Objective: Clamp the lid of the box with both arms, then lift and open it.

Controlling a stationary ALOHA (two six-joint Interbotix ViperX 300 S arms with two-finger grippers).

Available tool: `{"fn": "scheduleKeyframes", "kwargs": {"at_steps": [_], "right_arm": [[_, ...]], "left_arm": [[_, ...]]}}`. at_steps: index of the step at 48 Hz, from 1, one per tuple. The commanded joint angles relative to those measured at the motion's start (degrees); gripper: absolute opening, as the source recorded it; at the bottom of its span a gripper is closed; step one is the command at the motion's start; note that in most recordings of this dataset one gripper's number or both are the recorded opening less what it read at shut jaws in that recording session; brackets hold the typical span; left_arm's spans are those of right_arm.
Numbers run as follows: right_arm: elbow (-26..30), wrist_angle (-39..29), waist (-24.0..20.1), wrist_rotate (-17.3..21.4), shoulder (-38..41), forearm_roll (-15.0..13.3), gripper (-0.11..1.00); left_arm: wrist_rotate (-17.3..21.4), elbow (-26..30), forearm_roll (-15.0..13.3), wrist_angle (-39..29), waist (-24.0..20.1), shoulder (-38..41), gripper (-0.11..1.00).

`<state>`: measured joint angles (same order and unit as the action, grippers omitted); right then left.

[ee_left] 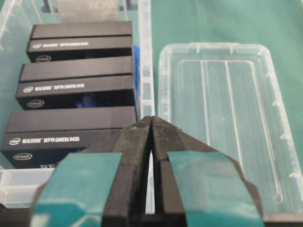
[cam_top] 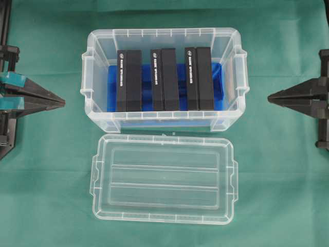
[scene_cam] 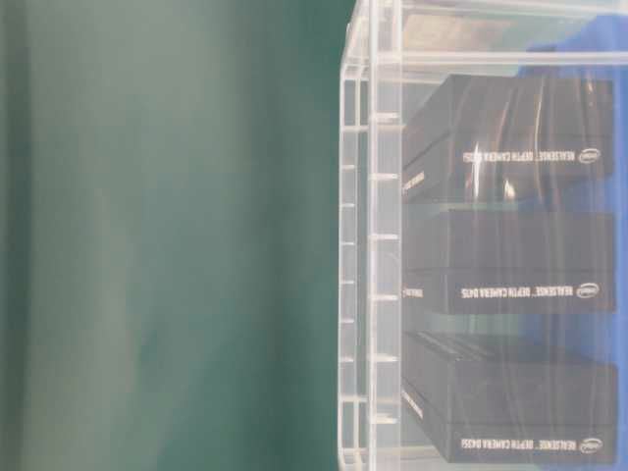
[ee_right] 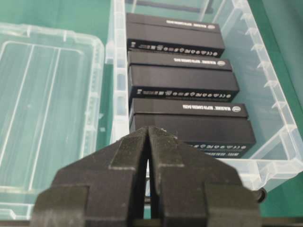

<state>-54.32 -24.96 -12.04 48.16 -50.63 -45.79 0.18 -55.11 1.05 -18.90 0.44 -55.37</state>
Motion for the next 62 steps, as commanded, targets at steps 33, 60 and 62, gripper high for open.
{"fn": "scheduleKeyframes", "kwargs": {"at_steps": [33,60,62], "right_arm": [[0.6,0.5,0.1,0.1,0.4,-0.3,0.01],[0.5,1.5,0.1,0.0,1.5,-0.4,0.01],[0.5,1.5,0.1,0.0,1.5,-0.3,0.01]], "left_arm": [[0.1,0.7,-0.1,0.6,-0.2,0.2,0.02],[0.1,0.7,-0.1,0.9,-0.2,0.4,0.02],[0.1,0.7,-0.2,1.0,-0.2,0.5,0.02]]}}
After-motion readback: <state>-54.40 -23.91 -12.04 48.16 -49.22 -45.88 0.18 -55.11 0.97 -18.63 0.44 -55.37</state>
